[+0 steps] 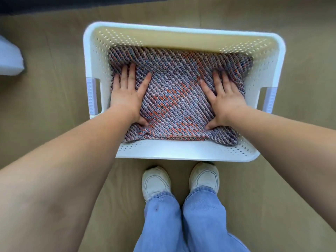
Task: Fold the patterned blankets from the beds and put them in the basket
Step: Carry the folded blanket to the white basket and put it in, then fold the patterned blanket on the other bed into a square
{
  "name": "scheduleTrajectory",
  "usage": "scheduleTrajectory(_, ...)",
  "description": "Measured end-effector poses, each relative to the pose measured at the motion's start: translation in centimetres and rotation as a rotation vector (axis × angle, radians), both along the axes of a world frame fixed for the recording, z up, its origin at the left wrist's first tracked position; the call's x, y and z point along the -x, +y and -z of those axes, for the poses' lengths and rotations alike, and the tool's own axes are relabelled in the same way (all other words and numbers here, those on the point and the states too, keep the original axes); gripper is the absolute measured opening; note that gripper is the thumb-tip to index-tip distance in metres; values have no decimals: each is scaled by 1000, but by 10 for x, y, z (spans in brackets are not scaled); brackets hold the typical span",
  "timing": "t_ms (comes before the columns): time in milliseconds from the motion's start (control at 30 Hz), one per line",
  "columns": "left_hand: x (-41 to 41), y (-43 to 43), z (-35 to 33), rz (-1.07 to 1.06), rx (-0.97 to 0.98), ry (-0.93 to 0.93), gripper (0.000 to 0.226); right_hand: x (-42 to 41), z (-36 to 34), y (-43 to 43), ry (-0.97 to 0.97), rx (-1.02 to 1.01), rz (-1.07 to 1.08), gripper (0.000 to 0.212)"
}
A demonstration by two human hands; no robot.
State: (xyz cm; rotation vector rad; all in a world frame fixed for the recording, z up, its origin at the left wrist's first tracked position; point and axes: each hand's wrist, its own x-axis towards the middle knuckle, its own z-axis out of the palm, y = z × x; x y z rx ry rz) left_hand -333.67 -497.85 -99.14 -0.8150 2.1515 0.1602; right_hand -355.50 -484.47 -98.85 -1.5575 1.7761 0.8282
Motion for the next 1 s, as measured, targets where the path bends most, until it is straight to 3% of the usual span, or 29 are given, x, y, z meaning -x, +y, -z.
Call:
scheduleTrajectory(200,7,26,-89,-133,-105,159,125,-10,-98,13,-120,101,32,108)
scheduleTrajectory(367,42,43,-193,-191,-128,285,108,-7,-211,30,-125,202,190,94)
scheduleTrajectory(500,85,59,-292,-67,-144,399,88,-3,-309,52,-118,317,436,69)
scheduleTrajectory(700,129,121,-449,171,-200,531,73,-5,-458,131,-36,444,732,63)
scheduleTrajectory(1000,193,320,-634,658,-319,567,71,-33,-647,380,248,560,1304,64)
